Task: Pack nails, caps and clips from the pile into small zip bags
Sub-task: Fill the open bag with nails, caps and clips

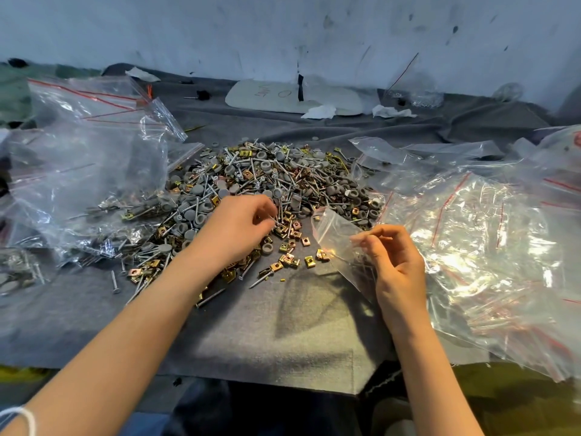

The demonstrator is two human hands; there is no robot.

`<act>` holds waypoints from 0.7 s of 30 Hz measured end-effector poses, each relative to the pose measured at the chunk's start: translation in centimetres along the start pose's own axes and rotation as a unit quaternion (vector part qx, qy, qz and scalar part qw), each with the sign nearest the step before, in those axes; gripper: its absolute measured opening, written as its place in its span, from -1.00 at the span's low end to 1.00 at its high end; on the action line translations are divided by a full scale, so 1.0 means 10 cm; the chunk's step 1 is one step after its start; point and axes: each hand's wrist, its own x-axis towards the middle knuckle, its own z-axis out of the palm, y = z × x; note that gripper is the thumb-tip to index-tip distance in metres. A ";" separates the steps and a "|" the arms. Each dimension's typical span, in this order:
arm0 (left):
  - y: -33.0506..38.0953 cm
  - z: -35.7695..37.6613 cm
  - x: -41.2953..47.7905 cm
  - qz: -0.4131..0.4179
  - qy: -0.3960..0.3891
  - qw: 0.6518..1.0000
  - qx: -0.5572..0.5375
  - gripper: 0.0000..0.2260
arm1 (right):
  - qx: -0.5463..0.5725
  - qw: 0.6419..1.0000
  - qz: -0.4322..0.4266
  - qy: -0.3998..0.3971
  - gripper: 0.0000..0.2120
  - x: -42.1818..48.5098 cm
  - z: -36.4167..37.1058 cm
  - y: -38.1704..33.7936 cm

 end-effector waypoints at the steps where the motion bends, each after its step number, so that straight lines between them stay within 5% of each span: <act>1: -0.03 0.05 0.00 -0.007 -0.037 0.998 0.042 -0.80 | 0.000 1.000 -0.001 0.000 -0.83 0.00 0.00 0.00; 4: -0.05 0.15 -0.01 0.001 -0.090 0.988 0.129 -0.79 | 0.003 1.000 0.000 0.003 -0.83 0.00 0.01 0.00; 15: 0.03 0.12 -0.02 0.010 -0.127 0.982 0.138 -0.78 | -0.010 1.000 -0.003 0.002 -0.84 0.00 0.00 0.00; 21: 0.01 -0.06 -0.20 -0.030 -0.058 0.979 0.194 -0.94 | -0.008 1.000 -0.014 0.003 -0.81 0.00 0.00 0.02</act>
